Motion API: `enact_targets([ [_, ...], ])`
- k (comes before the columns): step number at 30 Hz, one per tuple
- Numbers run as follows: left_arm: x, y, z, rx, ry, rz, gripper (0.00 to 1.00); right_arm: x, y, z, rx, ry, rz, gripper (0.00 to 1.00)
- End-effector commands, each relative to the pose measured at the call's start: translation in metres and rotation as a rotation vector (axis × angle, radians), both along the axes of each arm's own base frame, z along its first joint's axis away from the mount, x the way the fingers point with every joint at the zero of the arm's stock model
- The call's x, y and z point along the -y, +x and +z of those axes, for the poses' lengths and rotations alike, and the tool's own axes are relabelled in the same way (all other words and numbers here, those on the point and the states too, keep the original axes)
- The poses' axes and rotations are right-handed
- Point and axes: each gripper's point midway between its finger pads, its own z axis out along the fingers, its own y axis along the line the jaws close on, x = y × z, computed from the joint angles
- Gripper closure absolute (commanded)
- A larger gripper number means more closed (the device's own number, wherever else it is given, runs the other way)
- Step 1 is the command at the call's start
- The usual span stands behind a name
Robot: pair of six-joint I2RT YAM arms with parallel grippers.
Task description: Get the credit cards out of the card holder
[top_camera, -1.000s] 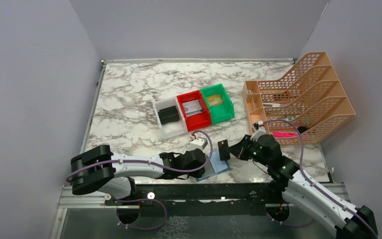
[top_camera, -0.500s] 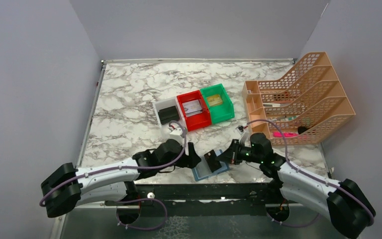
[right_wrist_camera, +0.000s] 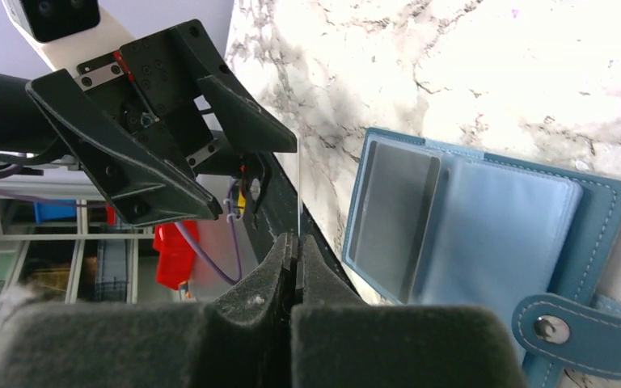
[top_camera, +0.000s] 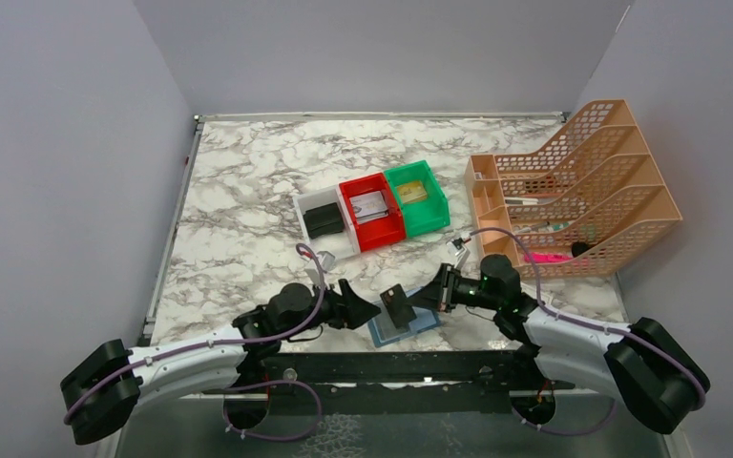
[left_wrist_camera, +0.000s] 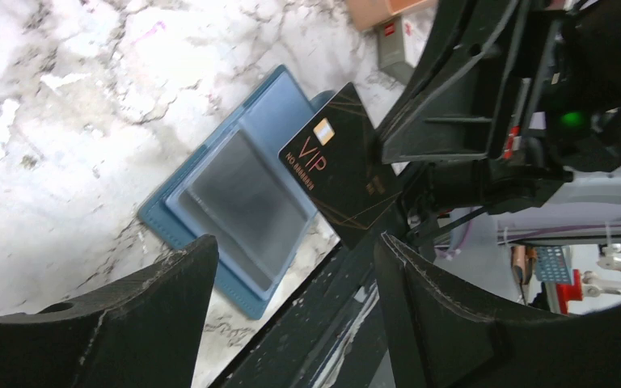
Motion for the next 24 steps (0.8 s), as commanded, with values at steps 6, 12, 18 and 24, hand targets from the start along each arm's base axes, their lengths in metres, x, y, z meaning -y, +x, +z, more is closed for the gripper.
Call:
enact_targets([
  [6, 0.018, 0.009, 0.035, 0.049, -0.148, -0.003, 0.38, -0.009, -0.002, 0.021, 0.004, 0.118, 0.030, 0.99],
  [12, 0.015, 0.014, 0.032, 0.034, -0.161, 0.042, 0.41, -0.010, -0.001, 0.027, 0.000, 0.139, 0.025, 0.99],
  [18, 0.019, 0.014, 0.036, 0.026, -0.194, 0.036, 0.41, -0.011, 0.000, 0.032, 0.002, 0.155, 0.024, 0.99],
  [24, 0.026, 0.012, 0.042, 0.020, -0.236, 0.015, 0.44, -0.011, -0.002, 0.036, 0.000, 0.181, 0.025, 0.99],
])
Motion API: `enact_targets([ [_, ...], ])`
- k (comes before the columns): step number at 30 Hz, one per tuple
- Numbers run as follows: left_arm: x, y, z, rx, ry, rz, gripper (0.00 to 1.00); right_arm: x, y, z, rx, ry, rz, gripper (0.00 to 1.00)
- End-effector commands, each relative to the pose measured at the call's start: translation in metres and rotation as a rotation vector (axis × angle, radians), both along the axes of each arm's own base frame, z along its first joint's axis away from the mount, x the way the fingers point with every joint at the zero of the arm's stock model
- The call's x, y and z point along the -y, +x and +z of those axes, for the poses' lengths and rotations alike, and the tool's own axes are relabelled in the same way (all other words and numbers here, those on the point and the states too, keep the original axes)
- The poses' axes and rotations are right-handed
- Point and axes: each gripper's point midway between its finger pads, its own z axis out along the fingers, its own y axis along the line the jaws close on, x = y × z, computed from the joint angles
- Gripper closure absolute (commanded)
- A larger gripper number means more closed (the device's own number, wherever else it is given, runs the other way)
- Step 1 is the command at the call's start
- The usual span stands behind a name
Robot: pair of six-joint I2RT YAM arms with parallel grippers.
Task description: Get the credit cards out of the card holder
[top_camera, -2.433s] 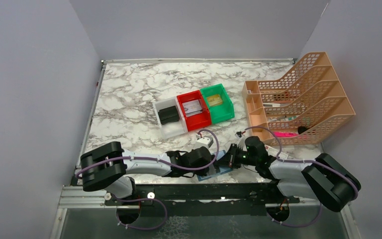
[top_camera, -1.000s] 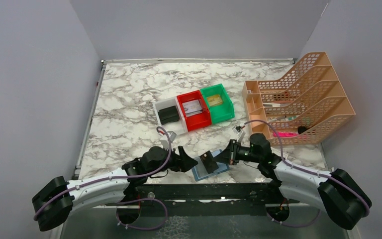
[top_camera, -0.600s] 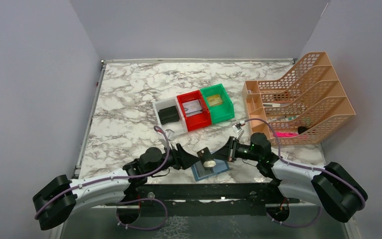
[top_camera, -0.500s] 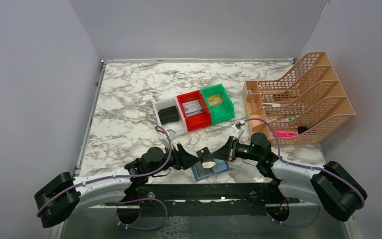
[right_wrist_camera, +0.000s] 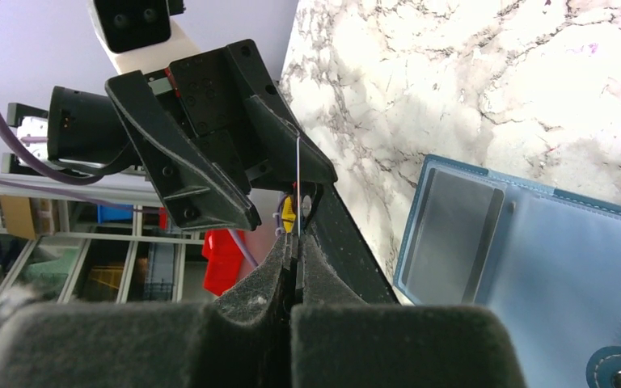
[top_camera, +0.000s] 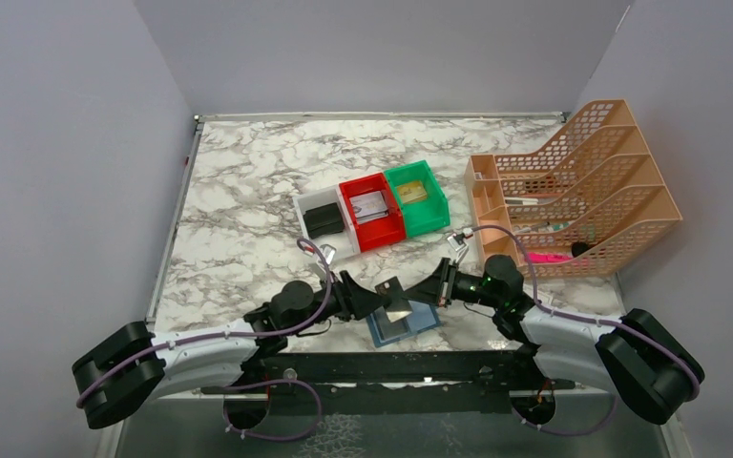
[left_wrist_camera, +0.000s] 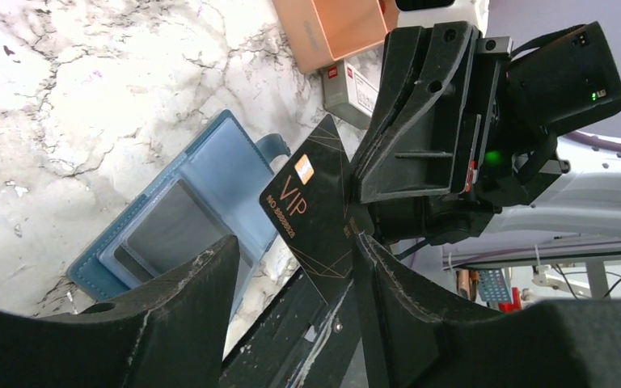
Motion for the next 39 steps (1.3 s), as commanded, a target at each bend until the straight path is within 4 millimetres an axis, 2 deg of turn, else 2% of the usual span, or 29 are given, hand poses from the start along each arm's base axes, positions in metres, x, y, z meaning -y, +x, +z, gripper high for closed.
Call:
enact_targets([
  [1, 0.005, 0.001, 0.014, 0.015, -0.080, -0.009, 0.44, 0.000, -0.006, 0.009, 0.021, 0.048, 0.025, 0.99],
  [4, 0.007, 0.000, 0.015, 0.011, -0.099, -0.018, 0.46, 0.000, -0.007, 0.011, 0.023, 0.054, 0.026, 0.99],
  [12, 0.015, -0.003, 0.024, 0.031, -0.144, -0.055, 0.62, 0.001, -0.010, 0.014, 0.020, 0.073, 0.033, 0.99],
  [21, 0.013, -0.005, 0.025, 0.040, -0.161, -0.058, 0.87, 0.002, -0.014, 0.012, 0.016, 0.075, 0.045, 0.97],
  [25, 0.011, -0.006, 0.025, 0.045, -0.164, -0.053, 0.92, 0.002, -0.016, 0.013, 0.023, 0.080, 0.051, 0.89],
  [30, 0.011, -0.007, 0.029, 0.059, -0.170, -0.062, 0.96, 0.002, -0.018, 0.016, 0.039, 0.087, 0.068, 0.74],
  [39, 0.015, -0.017, 0.034, 0.097, -0.168, -0.135, 0.97, -0.003, -0.022, 0.018, 0.076, 0.081, 0.134, 0.65],
])
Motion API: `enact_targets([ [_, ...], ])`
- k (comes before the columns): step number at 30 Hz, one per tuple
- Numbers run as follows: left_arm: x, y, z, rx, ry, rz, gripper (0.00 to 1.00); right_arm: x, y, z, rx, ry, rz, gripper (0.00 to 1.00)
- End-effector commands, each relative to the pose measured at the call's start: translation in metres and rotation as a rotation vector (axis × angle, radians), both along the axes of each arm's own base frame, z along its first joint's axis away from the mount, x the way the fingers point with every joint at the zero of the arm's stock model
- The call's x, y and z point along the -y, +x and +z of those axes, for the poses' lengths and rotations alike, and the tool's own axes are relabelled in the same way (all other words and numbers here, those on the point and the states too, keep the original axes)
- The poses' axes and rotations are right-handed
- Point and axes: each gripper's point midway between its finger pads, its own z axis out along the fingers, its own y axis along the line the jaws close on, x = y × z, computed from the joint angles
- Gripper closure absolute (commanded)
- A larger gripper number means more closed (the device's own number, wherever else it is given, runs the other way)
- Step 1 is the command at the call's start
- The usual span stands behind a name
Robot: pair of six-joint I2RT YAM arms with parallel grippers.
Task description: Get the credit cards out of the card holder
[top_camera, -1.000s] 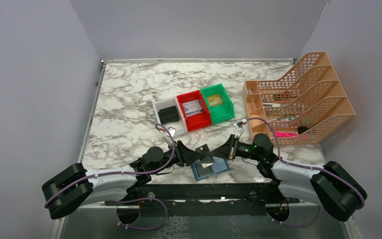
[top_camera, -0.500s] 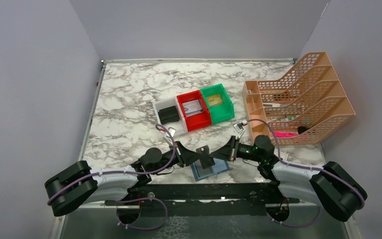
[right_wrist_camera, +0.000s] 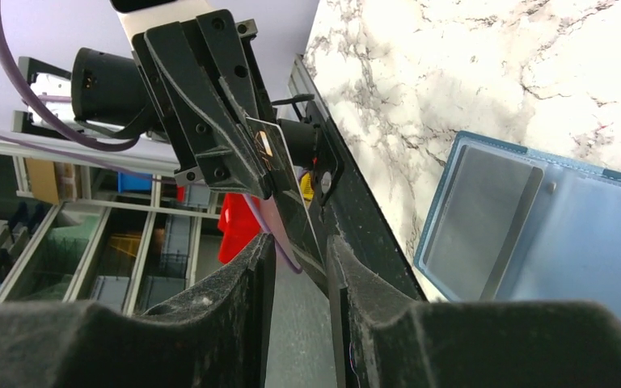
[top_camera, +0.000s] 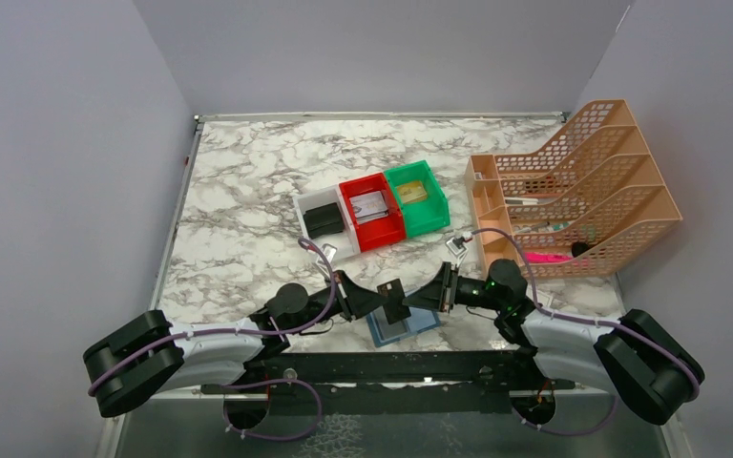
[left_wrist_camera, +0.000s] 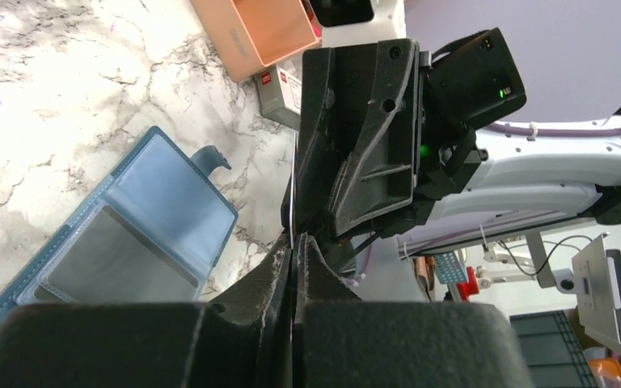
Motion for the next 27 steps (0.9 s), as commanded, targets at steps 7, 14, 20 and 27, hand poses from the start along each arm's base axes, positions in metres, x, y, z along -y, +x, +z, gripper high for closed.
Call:
enact_targets([
  [7, 0.006, -0.016, 0.014, 0.095, -0.017, -0.110, 0.98, -0.009, -0.007, 0.018, 0.091, 0.056, 0.120, 0.65],
  [14, 0.005, -0.014, 0.012, 0.096, -0.013, -0.100, 0.97, -0.010, -0.015, 0.017, 0.095, 0.063, 0.176, 0.78],
  [20, 0.000, -0.012, 0.013, 0.099, -0.019, -0.072, 0.97, -0.008, -0.019, 0.013, 0.102, 0.049, 0.192, 0.89],
  [27, -0.006, -0.010, 0.011, 0.110, -0.005, -0.045, 0.54, -0.009, -0.011, 0.011, 0.118, 0.015, 0.163, 0.99],
])
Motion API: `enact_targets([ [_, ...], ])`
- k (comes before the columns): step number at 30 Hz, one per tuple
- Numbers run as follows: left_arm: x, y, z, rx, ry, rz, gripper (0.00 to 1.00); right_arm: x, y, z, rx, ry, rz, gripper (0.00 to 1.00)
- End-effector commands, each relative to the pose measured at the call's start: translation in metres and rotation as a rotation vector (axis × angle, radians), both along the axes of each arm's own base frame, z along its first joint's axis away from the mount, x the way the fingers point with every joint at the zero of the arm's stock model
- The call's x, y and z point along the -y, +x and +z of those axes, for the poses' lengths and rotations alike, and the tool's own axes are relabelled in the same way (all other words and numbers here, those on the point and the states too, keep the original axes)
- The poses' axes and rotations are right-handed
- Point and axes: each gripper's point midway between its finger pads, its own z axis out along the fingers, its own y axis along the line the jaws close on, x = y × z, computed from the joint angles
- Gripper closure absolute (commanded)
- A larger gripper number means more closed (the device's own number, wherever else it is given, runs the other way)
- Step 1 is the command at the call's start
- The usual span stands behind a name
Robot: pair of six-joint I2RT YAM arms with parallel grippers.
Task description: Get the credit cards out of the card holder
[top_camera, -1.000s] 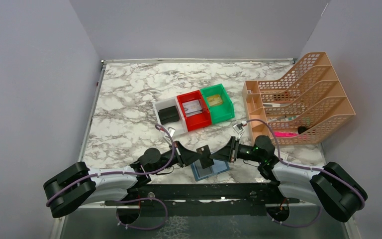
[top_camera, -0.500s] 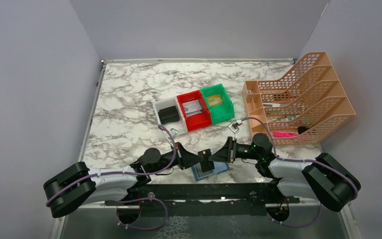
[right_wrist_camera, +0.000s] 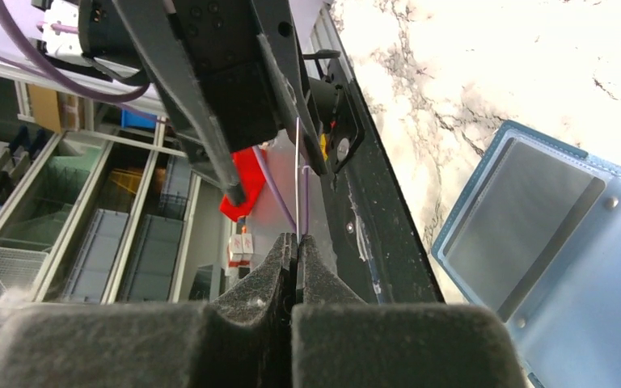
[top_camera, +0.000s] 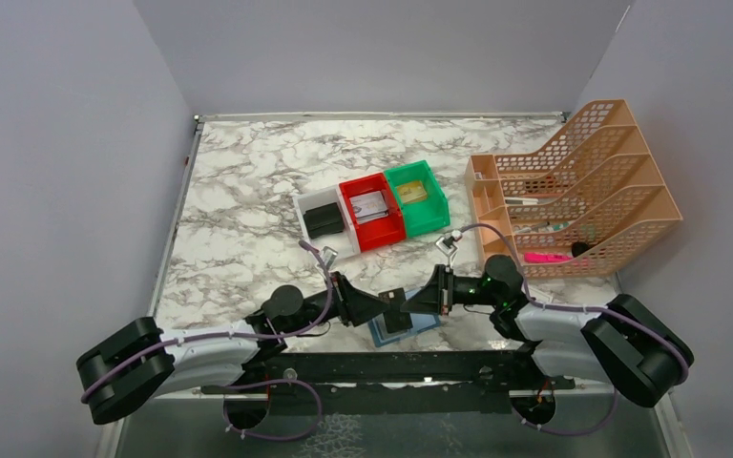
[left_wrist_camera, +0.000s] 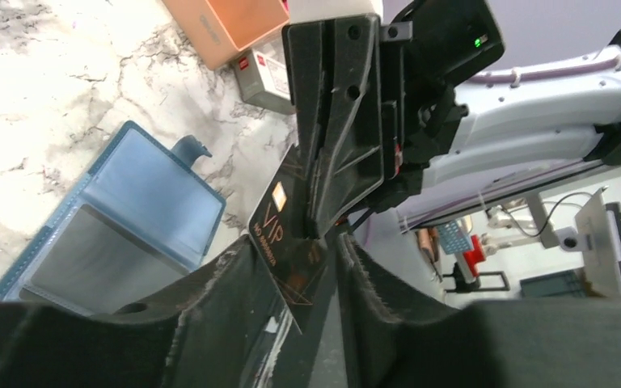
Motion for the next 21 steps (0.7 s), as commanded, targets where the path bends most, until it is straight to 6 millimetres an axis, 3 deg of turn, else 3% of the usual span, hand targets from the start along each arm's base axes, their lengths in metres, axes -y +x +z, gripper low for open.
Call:
enact_targets([
  [1, -0.007, 0.006, -0.003, 0.019, 0.041, 0.045, 0.48, -0.002, 0.007, 0.004, 0.061, -0.020, -0.010, 0.99],
  [5, -0.024, 0.024, -0.017, 0.017, 0.224, 0.155, 0.27, -0.001, 0.031, 0.006, 0.144, -0.109, -0.112, 0.99],
  [8, -0.060, 0.045, -0.032, -0.022, 0.436, 0.330, 0.17, 0.005, 0.054, 0.008, 0.217, -0.212, -0.214, 0.99],
  [14, -0.131, 0.074, -0.019, -0.022, 0.660, 0.629, 0.07, 0.007, 0.093, 0.032, 0.357, -0.299, -0.329, 0.99],
  [21, -0.166, 0.097, -0.013, -0.023, 0.839, 0.741, 0.01, -0.005, 0.139, 0.055, 0.482, -0.399, -0.406, 0.99],
])
